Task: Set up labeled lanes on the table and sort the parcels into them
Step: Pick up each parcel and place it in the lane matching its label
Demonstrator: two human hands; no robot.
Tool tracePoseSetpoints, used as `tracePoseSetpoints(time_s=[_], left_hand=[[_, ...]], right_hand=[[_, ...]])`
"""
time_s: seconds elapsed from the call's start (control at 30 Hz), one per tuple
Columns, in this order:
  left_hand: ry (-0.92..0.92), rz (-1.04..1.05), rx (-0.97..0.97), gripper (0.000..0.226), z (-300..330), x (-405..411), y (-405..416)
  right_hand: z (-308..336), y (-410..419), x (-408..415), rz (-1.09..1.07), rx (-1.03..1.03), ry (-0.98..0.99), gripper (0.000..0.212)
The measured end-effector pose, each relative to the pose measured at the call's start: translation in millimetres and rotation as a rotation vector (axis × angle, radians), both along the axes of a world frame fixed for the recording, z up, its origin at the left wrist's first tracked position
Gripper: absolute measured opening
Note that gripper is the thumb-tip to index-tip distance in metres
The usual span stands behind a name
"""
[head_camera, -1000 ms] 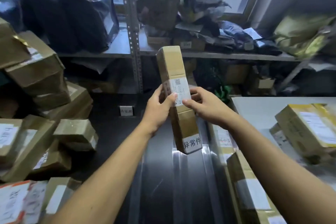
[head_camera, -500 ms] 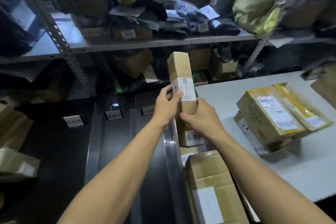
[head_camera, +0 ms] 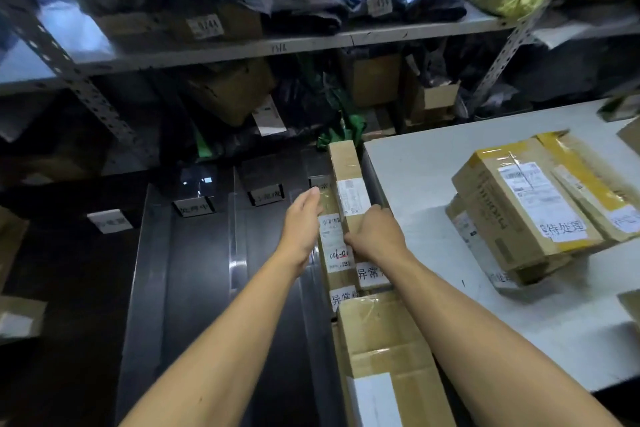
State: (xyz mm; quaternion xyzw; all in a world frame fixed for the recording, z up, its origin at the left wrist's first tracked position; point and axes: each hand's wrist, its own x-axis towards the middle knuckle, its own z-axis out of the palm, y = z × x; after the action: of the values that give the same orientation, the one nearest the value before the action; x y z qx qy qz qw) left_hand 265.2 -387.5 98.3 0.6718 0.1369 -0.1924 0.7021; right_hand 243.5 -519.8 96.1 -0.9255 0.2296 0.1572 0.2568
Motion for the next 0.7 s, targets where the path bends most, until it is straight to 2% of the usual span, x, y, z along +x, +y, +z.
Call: tracePoseSetpoints(time_s=[0.17,0.33,0.7], left_hand=[[0.027,-0.019,-0.019,0.024,-9.4,-1.4,-15.1],[0.057,-0.043,-0.032,0.048,-16.9,-4.4,-25.6],[0.081,-0.049,-0.053,0.048,-28.5,-7.1,-42.1]], right_hand=[[-15.9,-5.1,0.7,0.040,-0.076,0.041,0.064],[-25.8,-8.5,2.3,0.035,-0.090,0.113,0.064],[-35.3,-16.8,11.2,0.095,-0.146,0.162,0.047]])
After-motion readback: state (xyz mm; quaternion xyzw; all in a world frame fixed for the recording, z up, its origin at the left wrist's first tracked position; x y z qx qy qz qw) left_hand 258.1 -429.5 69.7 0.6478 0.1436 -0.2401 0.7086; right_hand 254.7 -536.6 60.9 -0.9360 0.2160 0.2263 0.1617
